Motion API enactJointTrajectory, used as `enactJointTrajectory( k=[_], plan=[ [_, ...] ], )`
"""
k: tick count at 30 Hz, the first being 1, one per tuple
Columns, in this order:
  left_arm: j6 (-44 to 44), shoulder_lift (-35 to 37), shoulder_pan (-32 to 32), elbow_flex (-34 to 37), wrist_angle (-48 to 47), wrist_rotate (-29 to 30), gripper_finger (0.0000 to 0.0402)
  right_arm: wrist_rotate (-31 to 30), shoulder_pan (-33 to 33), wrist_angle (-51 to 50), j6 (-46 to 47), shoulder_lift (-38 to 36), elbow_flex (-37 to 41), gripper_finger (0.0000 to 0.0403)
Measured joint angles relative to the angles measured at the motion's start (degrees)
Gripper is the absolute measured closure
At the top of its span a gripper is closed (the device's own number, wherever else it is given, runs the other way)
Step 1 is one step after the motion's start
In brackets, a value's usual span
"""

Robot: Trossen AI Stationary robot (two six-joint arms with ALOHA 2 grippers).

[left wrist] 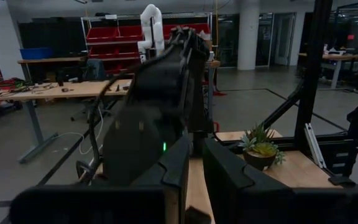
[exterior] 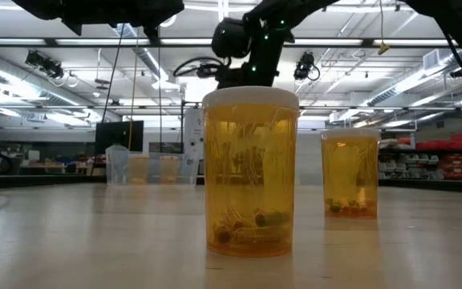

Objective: Pick and place medicine bottles into bin by pill shape (circle, oval)
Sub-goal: Put the small yellow pill bottle into the right transparent bin

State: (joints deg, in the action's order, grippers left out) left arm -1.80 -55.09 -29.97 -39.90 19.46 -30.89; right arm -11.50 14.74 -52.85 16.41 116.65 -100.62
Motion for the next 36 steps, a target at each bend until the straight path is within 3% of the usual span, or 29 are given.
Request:
enactJointTrajectory(
  k=[15,23,36],
  plan=[
    [0.0,0.0,0.0,0.0,0.0,0.0,0.0346,-2.2,-0.3,-4.2,3.5,-10.2,0.0,0.0283],
    [0.0,0.0,0.0,0.0,0.0,0.0,0.0343,-3.7,-0.2,-8.9,4.5,-11.9,0.0,0.0283],
    [0.0,0.0,0.0,0.0,0.0,0.0,0.0347,-6.7,5.6,-15.1,7.7,-12.2,1.1,0.0283]
  ],
)
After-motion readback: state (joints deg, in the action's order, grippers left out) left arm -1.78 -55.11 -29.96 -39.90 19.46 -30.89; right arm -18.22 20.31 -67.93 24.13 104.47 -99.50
